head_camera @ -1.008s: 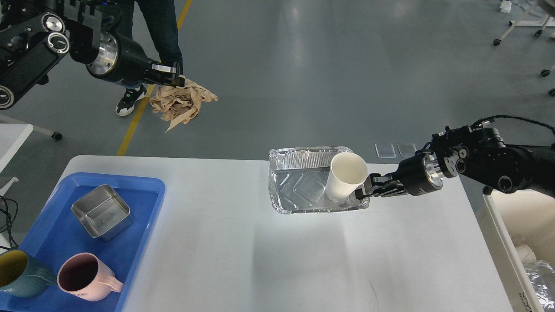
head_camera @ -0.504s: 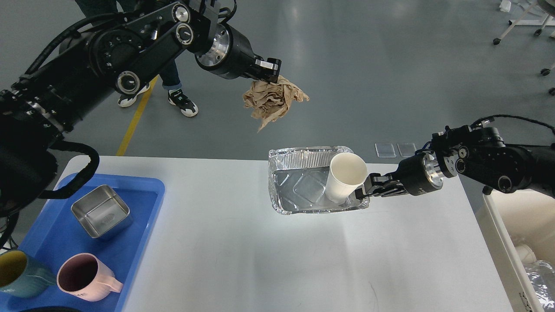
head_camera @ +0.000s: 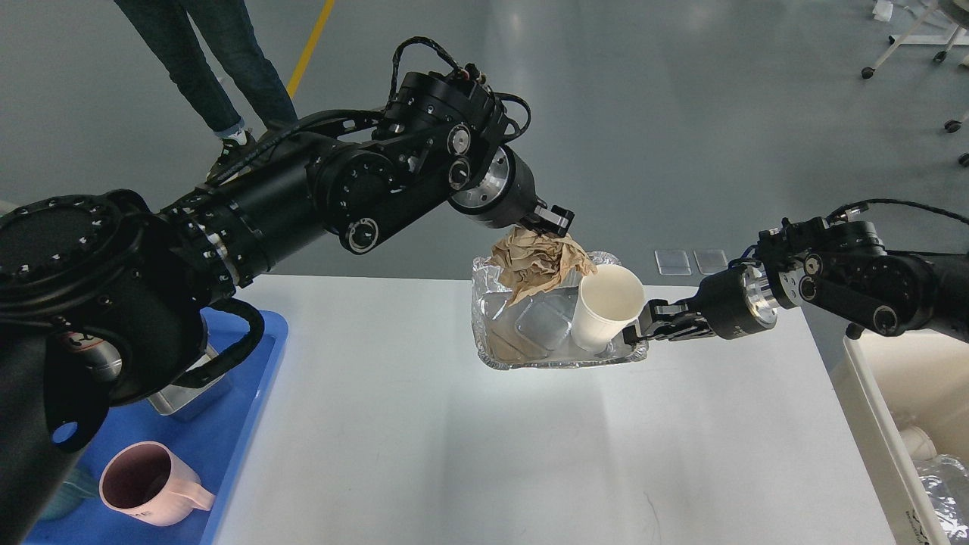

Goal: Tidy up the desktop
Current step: 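Lift the crumpled paper with the left gripper and release it into the foil tray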

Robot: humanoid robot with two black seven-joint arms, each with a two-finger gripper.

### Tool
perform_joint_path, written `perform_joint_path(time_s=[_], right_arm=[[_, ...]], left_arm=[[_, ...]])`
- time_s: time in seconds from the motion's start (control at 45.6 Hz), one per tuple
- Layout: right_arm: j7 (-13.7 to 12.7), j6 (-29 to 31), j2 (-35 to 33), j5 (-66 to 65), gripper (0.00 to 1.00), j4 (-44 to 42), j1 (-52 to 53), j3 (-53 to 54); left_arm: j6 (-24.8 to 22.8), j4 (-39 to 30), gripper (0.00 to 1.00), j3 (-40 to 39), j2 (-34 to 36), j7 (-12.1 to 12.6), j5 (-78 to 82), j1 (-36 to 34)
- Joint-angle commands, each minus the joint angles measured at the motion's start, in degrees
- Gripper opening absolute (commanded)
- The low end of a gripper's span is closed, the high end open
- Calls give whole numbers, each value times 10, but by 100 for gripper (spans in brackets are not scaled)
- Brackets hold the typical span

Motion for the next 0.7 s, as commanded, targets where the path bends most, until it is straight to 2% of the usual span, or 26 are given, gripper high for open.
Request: perform_joint_path(time_s=[0.0,0.307,0.504,0.57,0.679], right_arm=[[0,-1,-1,0,0,-1,0,0],[0,-2,-5,0,0,-1,0,1],[0,-2,-5,0,0,1,1,1],[0,-2,-5,0,0,1,1,1],[0,-2,-5,0,0,1,1,1]], left_arm=[[-1,-1,0,5,-6,0,0,11],[-6,-1,1,5,-3,0,1,24],[-4,0,13,5,-2,0,0,26],[-1,-1,28,5,-1,0,-1,25],[5,0,63,2,-1,0,-10,25]])
